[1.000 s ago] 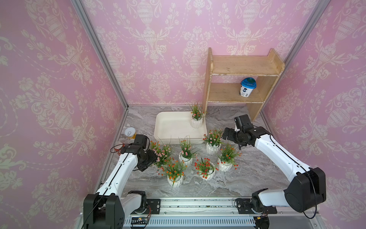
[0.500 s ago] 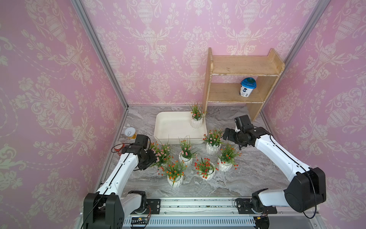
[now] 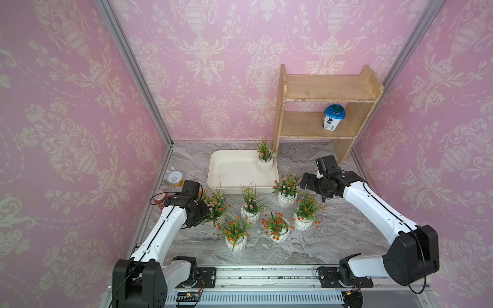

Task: Put the potted gypsophila into the storage box
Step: Pick up the baby's breath potted plant from the center of the board.

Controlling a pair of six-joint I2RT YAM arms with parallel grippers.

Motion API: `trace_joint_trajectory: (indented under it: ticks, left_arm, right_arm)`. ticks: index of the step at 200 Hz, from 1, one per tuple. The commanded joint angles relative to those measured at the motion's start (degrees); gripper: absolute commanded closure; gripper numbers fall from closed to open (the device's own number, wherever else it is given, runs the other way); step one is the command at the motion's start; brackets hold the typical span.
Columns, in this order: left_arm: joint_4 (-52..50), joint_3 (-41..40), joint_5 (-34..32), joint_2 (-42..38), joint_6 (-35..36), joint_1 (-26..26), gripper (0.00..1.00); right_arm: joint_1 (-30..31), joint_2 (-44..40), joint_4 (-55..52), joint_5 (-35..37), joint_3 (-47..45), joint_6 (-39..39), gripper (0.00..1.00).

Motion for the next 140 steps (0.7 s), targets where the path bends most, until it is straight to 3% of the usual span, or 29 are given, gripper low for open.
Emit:
trace_joint_trajectory:
  ticks: [1, 80, 140]
  left_arm:
    - [-1.5, -3.1, -3.9, 1.0, 1.0, -0.2, 0.71]
    - [-0.6, -3.9, -3.8, 1.2, 0.5, -0.5, 0.77]
    - [-2.6, -2.0, -5.2, 1.0, 1.4, -0.5, 0.96]
  right_arm:
    - [-0.5, -2.1, -0.1, 0.3, -0.8, -0.6, 0.03]
    - [-0.8, -2.6, -0.1, 0.1, -1.5, -0.7, 0.03]
    - [-0.9, -2.8, -0.1, 0.0, -1.7, -0.5, 0.03]
